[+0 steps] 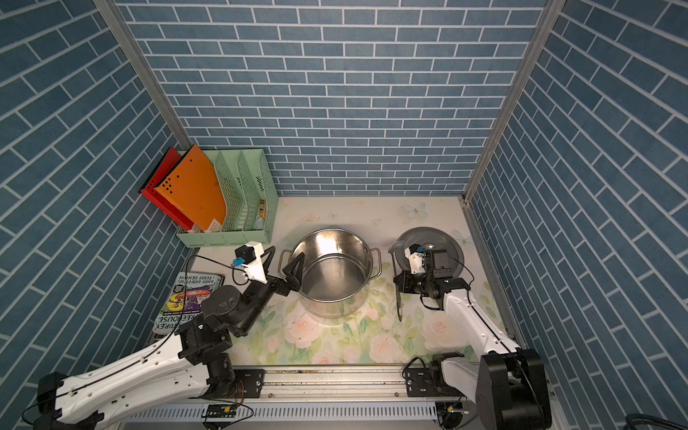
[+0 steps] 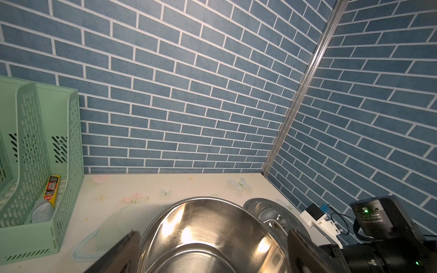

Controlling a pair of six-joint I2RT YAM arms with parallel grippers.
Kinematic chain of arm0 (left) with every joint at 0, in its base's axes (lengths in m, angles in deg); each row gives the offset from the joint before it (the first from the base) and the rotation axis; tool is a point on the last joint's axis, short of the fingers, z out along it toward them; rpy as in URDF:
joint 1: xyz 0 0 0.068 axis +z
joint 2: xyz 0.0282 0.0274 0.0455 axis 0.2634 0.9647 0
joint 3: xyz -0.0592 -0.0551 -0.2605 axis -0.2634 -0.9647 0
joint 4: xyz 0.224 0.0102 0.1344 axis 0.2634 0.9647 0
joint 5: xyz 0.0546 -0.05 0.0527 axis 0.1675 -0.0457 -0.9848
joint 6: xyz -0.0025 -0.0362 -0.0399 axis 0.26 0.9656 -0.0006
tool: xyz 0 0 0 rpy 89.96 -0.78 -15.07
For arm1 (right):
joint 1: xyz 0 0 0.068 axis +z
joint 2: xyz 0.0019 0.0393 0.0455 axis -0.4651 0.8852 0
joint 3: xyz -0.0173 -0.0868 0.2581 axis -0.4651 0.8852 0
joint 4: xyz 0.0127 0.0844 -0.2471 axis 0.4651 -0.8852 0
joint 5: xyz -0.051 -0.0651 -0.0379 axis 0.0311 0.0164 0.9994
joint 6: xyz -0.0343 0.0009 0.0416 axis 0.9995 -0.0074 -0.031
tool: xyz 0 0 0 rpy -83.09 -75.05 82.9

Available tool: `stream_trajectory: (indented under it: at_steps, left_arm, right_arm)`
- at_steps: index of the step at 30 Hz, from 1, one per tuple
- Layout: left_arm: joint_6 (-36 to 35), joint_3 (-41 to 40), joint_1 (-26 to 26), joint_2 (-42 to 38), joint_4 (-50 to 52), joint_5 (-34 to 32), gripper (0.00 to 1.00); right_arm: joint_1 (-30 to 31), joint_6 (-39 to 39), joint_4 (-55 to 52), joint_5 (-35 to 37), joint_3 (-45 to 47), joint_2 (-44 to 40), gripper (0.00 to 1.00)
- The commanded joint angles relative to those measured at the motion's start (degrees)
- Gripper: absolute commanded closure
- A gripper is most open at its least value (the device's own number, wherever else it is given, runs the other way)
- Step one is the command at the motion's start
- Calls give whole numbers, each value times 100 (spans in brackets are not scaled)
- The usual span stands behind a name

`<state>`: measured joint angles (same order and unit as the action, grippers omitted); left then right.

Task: Stir the soup with a spoon
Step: Place the spoon at the center of the board.

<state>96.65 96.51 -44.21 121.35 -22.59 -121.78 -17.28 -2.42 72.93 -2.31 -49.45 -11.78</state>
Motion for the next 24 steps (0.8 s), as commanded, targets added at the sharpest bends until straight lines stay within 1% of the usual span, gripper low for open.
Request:
stream_trajectory:
  at_steps: [1,2,3,8,14,20,24]
  left_arm:
    - [-37,-84,42,-100,52,-103,0]
    - [-59,-79,36,-106,71,-96,0]
    - [-78,-76,41,-115,86,-102,0]
    - [-171,-104,42,-108,28,-67,0]
    - [-322,-91,42,-105,18,-69,0]
    - [-448,-68,42,-105,28,-105,0]
    - [-522,-27,42,-55,60,-124,0]
  right_arm:
    - [0,304,753,-591,102,288,100]
    - [6,243,940,-811,147,430,100]
    - [34,187,1101,-878,198,507,100]
    - [125,198,1535,-978,349,994,100]
    - [130,93,2201,-1329,531,1597,100]
    - [127,18,2626,-1439,773,1944,100]
    - [128,21,2669,-1404,820,2056,100]
